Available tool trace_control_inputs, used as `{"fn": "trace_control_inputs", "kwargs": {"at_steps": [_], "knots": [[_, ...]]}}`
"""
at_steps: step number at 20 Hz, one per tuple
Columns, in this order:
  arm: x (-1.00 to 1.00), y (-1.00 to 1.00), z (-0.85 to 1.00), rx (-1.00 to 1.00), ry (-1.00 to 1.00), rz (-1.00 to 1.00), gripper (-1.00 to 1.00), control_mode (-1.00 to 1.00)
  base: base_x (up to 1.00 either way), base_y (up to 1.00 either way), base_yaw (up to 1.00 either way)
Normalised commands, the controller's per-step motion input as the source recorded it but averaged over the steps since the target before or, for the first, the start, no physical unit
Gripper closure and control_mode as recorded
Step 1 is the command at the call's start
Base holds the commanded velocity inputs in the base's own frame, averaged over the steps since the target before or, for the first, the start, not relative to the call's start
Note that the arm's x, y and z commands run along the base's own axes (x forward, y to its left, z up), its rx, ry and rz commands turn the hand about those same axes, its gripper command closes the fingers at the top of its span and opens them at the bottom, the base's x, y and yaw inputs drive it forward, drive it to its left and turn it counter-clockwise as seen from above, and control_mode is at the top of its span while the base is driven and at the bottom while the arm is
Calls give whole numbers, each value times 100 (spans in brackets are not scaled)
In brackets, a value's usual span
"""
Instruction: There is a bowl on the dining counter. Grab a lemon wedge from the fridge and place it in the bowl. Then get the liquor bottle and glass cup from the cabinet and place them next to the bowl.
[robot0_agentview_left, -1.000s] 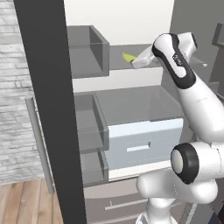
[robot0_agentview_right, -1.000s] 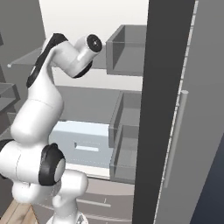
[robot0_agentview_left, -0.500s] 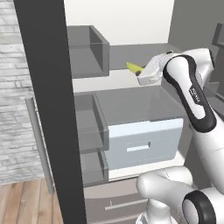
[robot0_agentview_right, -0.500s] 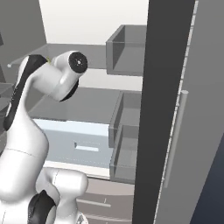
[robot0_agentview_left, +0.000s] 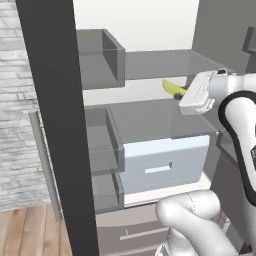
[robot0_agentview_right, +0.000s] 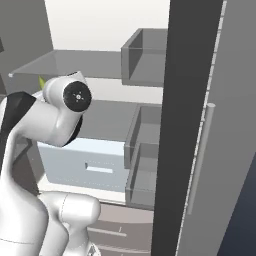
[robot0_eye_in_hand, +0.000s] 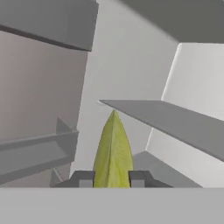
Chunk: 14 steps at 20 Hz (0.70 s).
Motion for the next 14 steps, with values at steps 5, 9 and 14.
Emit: {"fn": "trace_control_inputs", "kwargs": {"at_steps": [5, 9, 14], "knots": [[-43, -7, 0, 0, -1, 0, 100, 100, -33, 0, 0], [0, 0, 0, 0, 0, 0, 100, 100, -100, 0, 2], [0, 0, 0, 0, 0, 0, 100, 100, -100, 0, 16]]}}
